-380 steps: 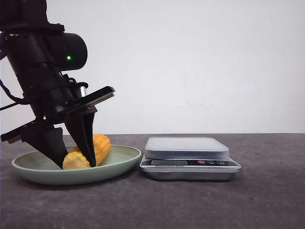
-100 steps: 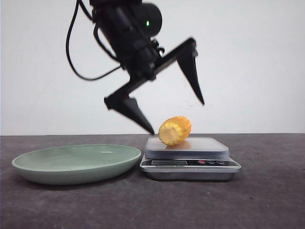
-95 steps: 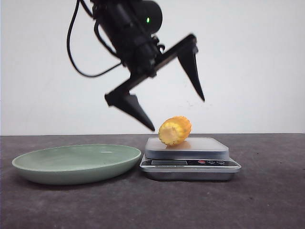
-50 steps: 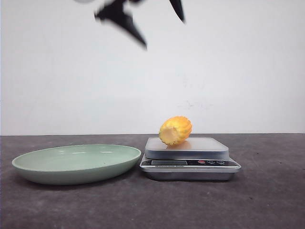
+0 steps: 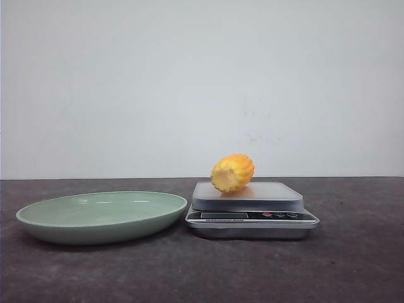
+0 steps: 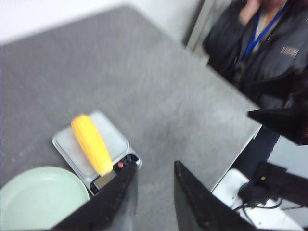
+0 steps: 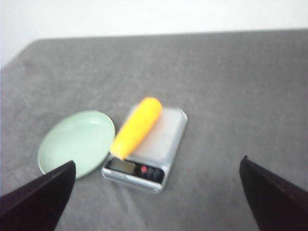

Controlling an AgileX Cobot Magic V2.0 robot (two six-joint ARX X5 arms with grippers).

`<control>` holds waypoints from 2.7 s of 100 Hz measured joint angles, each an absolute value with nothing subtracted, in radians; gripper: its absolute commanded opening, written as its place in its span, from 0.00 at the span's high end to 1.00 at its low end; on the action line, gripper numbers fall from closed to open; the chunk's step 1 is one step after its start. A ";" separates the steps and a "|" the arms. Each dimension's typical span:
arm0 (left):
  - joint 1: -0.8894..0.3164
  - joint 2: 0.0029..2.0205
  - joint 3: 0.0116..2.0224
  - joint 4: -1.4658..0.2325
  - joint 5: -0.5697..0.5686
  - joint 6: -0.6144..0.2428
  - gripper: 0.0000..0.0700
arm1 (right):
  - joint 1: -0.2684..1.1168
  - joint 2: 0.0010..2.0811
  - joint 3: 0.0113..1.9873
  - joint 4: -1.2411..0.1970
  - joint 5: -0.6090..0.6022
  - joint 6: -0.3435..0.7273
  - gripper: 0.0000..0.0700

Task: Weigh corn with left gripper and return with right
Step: 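Raise the left gripper away from the scale, then move the right gripper down onto the corn on the scale and close, then carry the corn with the right gripper onto the plate and release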

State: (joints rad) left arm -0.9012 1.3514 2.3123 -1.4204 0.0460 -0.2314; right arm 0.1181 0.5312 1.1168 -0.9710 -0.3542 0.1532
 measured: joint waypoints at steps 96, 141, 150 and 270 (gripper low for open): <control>-0.907 0.860 2.314 -1.420 -0.369 -0.223 0.85 | 0.523 1.214 1.116 -0.332 -0.131 0.393 0.20; -0.907 0.864 2.278 -1.421 -0.343 -0.208 0.85 | 0.584 1.616 1.116 -0.336 -0.038 0.500 0.34; -0.907 0.864 2.278 -1.421 -0.340 -0.208 0.85 | 0.583 1.649 1.116 -0.323 -0.077 0.523 0.34; -0.907 0.863 2.263 -1.421 -0.342 -0.172 0.85 | 0.745 1.460 1.501 -0.203 -0.066 0.442 1.00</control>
State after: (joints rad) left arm -0.9073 0.8627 2.2627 -1.4208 -0.3416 -0.1719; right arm 0.7452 1.4605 1.5009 -0.2028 -0.0662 0.4419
